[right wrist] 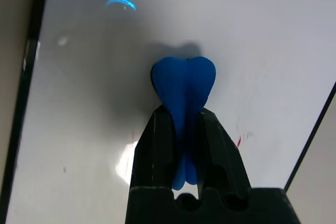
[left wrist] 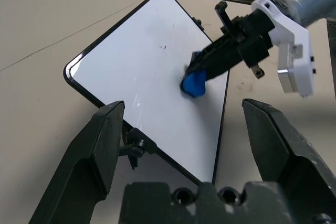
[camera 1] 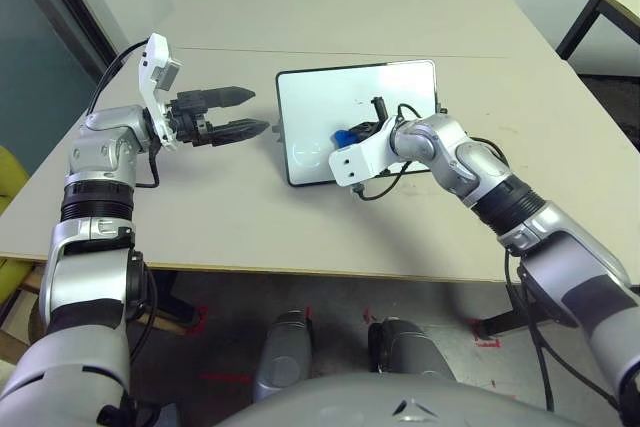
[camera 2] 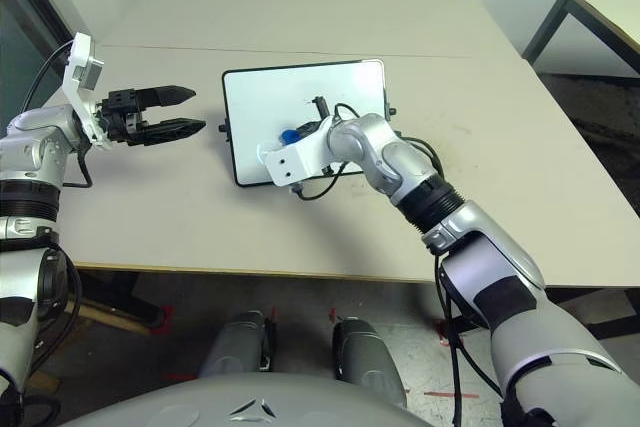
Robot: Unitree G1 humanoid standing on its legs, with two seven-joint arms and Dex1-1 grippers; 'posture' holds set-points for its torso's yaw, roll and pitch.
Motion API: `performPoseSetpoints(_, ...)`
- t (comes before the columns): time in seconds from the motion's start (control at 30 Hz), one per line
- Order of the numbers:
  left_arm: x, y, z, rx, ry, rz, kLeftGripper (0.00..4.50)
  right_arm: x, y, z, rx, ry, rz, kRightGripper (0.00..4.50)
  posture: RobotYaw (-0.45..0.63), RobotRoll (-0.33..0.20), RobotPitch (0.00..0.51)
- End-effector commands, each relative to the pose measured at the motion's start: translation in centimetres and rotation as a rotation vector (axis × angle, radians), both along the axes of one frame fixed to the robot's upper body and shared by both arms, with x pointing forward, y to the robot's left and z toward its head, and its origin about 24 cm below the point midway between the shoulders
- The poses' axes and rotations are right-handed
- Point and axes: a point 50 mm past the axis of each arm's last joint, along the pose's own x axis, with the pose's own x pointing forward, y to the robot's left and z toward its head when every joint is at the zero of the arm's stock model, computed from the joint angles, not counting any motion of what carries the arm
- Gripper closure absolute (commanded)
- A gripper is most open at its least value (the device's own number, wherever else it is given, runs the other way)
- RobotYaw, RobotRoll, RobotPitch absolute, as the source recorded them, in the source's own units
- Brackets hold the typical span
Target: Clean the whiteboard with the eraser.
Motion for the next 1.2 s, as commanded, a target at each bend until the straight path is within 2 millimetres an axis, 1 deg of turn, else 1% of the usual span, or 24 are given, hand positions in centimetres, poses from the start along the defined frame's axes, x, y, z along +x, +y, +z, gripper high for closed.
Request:
performPoseSetpoints(0.03, 0.1, -0.2, 0.0, 0.01, 0.001, -0.007, 0.0, 0.8, -2.7, -0.1, -0.004, 0.013, -0.102, 4.15, 0.17, 0.0, 0.025)
performPoseSetpoints(0.2, 0.1, -0.3, -0.1, 0.009, 0.004, -0.006, 0.0, 1.4, -5.0, 0.5, -0.012, -0.009, -0.167, 4.15, 0.16, 0.0, 0.031)
performPoseSetpoints(0.33, 0.1, -0.2, -0.1, 0.008, 0.006, -0.003, 0.0, 1.5, -6.4, 0.7, -0.018, -0.016, -0.203, 4.15, 0.16, 0.0, 0.032)
performPoseSetpoints(0.47, 0.0, 0.1, -0.3, 0.007, 0.01, 0.009, 0.0, 1.6, -7.9, 1.2, 0.018, -0.007, -0.252, 4.15, 0.17, 0.0, 0.034)
performPoseSetpoints(0.57, -0.1, 0.4, -0.4, 0.007, 0.012, 0.024, 0.0, 1.2, -8.5, 1.8, 0.146, 0.063, -0.291, 4.15, 0.17, 0.0, 0.037)
performPoseSetpoints(0.7, -0.3, 1.1, -0.6, 0.007, 0.017, 0.06, 0.0, 0.4, -9.5, 3.1, 0.485, 0.235, -0.401, 4.15, 0.17, 0.0, 0.037)
performPoseSetpoints(0.8, -0.5, 1.5, -0.7, 0.008, 0.021, 0.068, 0.0, -0.4, -11.6, 3.5, 0.675, 0.337, -0.559, 4.15, 0.17, 0.0, 0.042)
performPoseSetpoints(0.9, -0.6, 1.7, -0.8, 0.006, 0.023, 0.074, 0.0, -1.4, -13.7, 3.5, 0.826, 0.444, -0.724, 4.15, 0.17, 0.0, 0.045)
performPoseSetpoints(0.93, -0.7, 1.7, -0.8, 0.006, 0.023, 0.075, 0.0, -1.8, -14.5, 3.3, 0.867, 0.482, -0.802, 4.15, 0.17, 0.0, 0.046)
performPoseSetpoints(1.07, -0.6, 1.7, -0.8, 0.004, 0.024, 0.076, 0.0, -2.6, -17.2, 1.9, 1.01, 0.604, -1.099, 4.15, 0.16, 0.0, 0.048)
performPoseSetpoints(1.2, -0.5, 1.4, -0.9, 0.001, 0.025, 0.073, 0.0, -2.9, -18.9, -0.1, 1.089, 0.67, -1.304, 4.15, 0.16, 0.0, 0.049)
